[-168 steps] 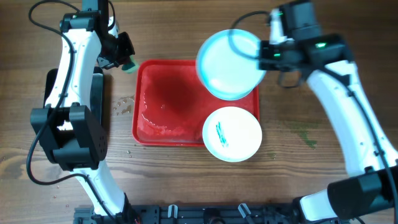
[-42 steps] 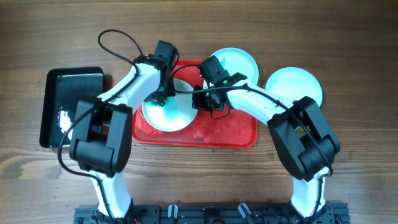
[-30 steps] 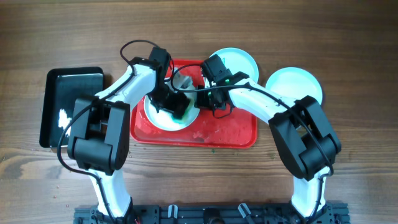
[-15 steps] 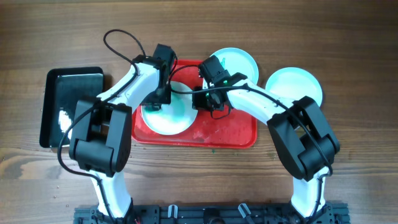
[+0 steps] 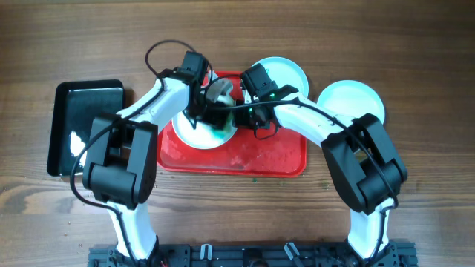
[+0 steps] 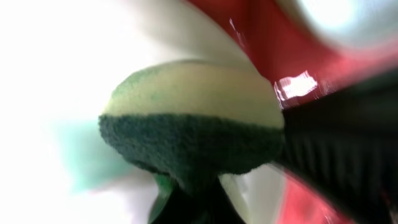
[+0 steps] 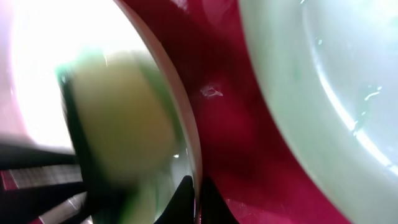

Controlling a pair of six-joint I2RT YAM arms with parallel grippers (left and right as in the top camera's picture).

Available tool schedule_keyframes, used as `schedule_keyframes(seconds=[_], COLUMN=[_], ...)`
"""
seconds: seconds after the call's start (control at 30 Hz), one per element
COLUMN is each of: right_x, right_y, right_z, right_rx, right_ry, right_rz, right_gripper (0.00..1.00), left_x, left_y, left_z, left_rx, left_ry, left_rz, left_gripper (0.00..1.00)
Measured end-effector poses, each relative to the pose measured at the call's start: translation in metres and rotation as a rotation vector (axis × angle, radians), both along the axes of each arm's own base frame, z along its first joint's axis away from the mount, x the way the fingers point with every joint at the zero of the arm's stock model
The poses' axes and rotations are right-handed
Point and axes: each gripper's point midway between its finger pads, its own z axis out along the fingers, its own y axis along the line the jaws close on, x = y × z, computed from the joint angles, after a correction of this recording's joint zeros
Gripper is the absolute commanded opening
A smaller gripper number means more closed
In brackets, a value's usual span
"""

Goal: Clean dirty plates on tray and stack at the side
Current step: 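Scrub the second plate with the sponge in the left gripper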

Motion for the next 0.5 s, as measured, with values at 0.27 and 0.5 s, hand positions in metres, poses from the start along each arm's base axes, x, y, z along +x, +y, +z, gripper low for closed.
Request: schedule_keyframes(seconds=[0.27,0.5], right_x=[0.001,-0.007], right_y=[0.002,0.007], right_z=[0.0,0.0], right_rx=[0.007,0.015], right_ry=[-0.002,0.013], right_rz=[-0.001,0.036], right_gripper=[0.04,0.04], left_x=[0.051,-0.029], left_y=[0.083,0.09], left_z=[0.002,-0.001], left_rx=[0.437,0.408], left_ry=[-0.188,0.189], left_rz=[0.493,0.343], left_gripper=[0.04,0.04])
